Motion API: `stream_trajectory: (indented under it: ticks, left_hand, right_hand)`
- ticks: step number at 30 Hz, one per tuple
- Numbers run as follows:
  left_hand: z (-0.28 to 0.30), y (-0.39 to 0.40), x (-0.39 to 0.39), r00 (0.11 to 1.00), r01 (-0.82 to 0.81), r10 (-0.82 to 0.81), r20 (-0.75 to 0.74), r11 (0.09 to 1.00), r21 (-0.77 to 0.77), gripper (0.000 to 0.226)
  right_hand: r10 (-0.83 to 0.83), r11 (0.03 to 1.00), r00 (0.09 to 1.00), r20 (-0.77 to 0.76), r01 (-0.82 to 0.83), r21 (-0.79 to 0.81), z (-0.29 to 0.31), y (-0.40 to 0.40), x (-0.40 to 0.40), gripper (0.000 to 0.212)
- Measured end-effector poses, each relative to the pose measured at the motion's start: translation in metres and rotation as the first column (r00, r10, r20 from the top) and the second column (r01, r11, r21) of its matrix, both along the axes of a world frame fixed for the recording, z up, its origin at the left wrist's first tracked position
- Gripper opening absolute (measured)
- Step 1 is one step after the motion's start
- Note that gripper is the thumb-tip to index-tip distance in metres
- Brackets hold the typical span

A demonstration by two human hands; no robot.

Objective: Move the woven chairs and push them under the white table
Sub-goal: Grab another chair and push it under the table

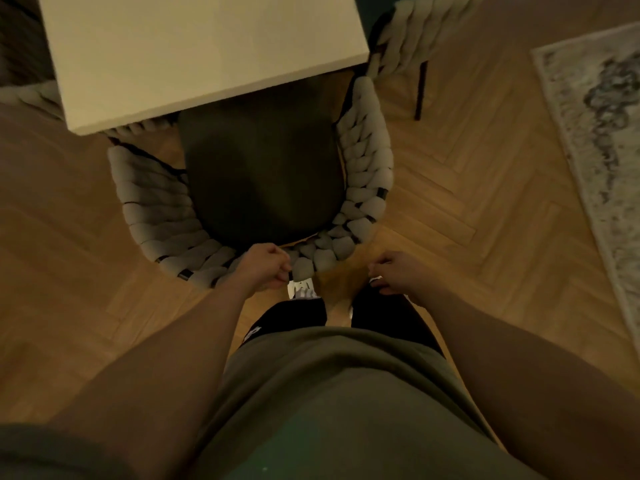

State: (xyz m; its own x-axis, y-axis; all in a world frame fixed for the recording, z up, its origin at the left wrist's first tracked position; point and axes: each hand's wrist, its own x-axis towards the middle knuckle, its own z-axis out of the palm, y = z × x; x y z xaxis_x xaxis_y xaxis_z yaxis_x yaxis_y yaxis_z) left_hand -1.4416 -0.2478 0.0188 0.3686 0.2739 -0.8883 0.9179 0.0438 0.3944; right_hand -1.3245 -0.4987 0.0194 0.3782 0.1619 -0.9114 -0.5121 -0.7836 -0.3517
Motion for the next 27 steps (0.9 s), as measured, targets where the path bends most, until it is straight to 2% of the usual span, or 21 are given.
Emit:
stream_trajectory:
  ticks: [8, 15, 19, 27]
  left_hand:
    - [-0.003, -0.076, 0.098, 0.990, 0.139, -0.139, 0.022, 0.990, 0.011, 0.011]
    - [-0.005, -0.161, 0.186, 0.984, 0.171, -0.172, 0.050, 0.985, 0.023, 0.013]
    - [-0.006, -0.193, 0.234, 0.980, 0.193, -0.193, 0.056, 0.981, 0.009, 0.012]
    - [-0.012, -0.214, 0.327, 0.978, 0.202, -0.203, 0.052, 0.979, 0.013, 0.012]
  right_hand:
    - [-0.157, 0.987, 0.988, 0.008, 0.156, 0.036, 0.004, -0.088, 0.060, 0.018]
    - [-0.123, 0.992, 0.991, 0.050, 0.121, 0.028, 0.008, -0.172, 0.130, 0.006]
    - [-0.106, 0.994, 0.993, 0.056, 0.105, 0.021, 0.008, -0.203, 0.169, 0.022]
    - [-0.042, 0.999, 0.993, 0.107, 0.039, 0.037, 0.007, -0.217, 0.260, 0.021]
